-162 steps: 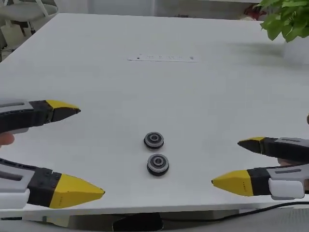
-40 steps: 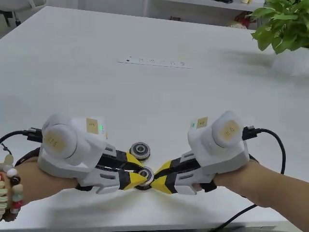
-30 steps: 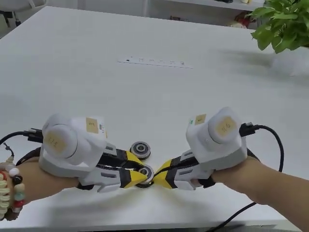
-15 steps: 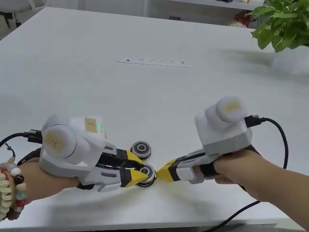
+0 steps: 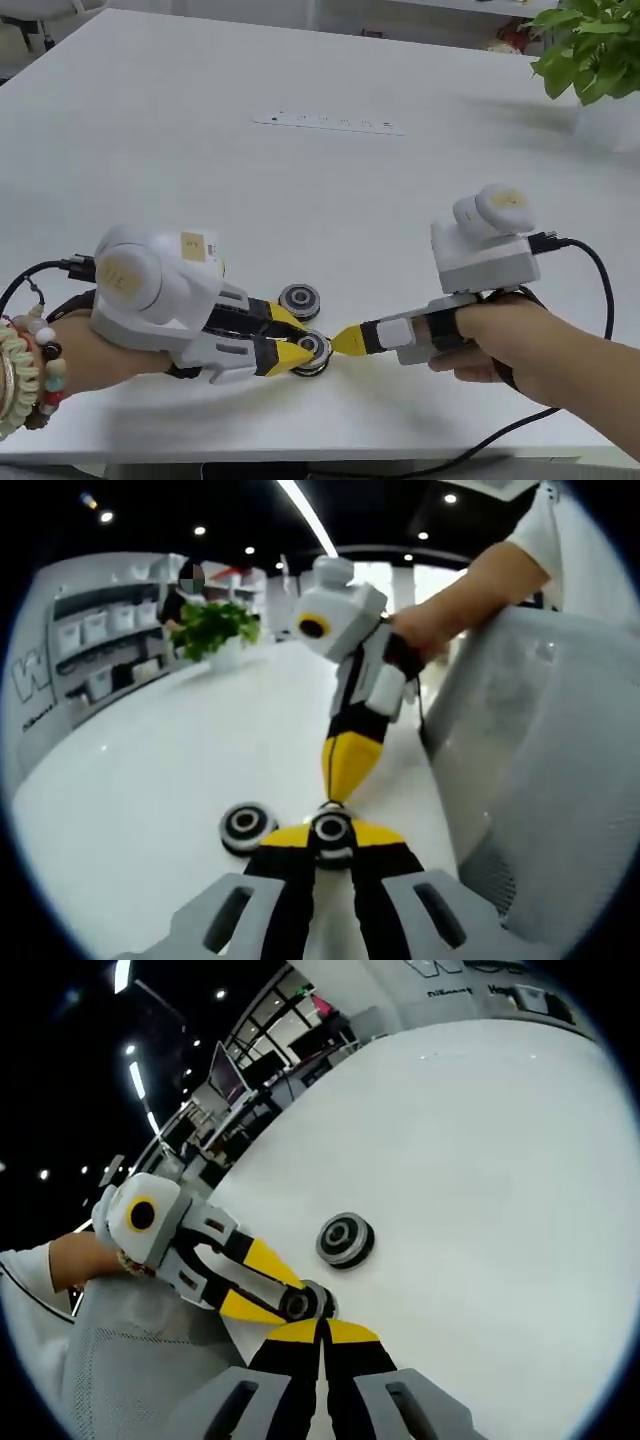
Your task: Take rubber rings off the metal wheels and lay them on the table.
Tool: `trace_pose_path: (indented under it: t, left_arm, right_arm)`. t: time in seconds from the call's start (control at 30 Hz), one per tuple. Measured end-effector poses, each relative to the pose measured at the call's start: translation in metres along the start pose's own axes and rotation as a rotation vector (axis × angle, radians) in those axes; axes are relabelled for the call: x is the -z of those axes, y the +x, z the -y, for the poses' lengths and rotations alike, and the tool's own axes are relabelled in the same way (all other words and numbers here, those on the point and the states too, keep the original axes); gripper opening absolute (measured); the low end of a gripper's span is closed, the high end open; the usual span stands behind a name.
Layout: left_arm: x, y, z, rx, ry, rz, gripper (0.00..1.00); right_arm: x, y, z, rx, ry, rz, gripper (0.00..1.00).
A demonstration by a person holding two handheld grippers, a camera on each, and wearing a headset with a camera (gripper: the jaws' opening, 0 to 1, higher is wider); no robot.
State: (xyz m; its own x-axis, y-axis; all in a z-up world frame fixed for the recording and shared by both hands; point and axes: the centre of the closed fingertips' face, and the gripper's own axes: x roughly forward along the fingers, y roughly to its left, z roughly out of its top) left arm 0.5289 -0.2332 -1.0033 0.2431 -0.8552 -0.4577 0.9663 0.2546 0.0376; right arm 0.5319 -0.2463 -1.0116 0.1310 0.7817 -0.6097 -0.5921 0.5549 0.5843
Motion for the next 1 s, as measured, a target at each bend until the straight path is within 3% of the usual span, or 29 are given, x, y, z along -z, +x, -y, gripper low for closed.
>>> trace_pose_path:
  t: [0.07, 0.4, 1.0]
  left_arm:
    - [0.000, 0.000, 0.001, 0.000, 0.025, -0.004, 0.14]
    - [-0.001, 0.000, 0.003, 0.000, 0.029, -0.005, 0.14]
    - [-0.001, 0.000, 0.002, -0.005, 0.041, -0.014, 0.14]
  right_arm:
    - [0.000, 0.000, -0.001, -0.003, 0.001, -0.002, 0.00]
    - [0.002, 0.000, -0.010, -0.015, 0.033, 0.013, 0.00]
    - [0.000, 0.002, -0.018, -0.038, 0.022, 0.019, 0.00]
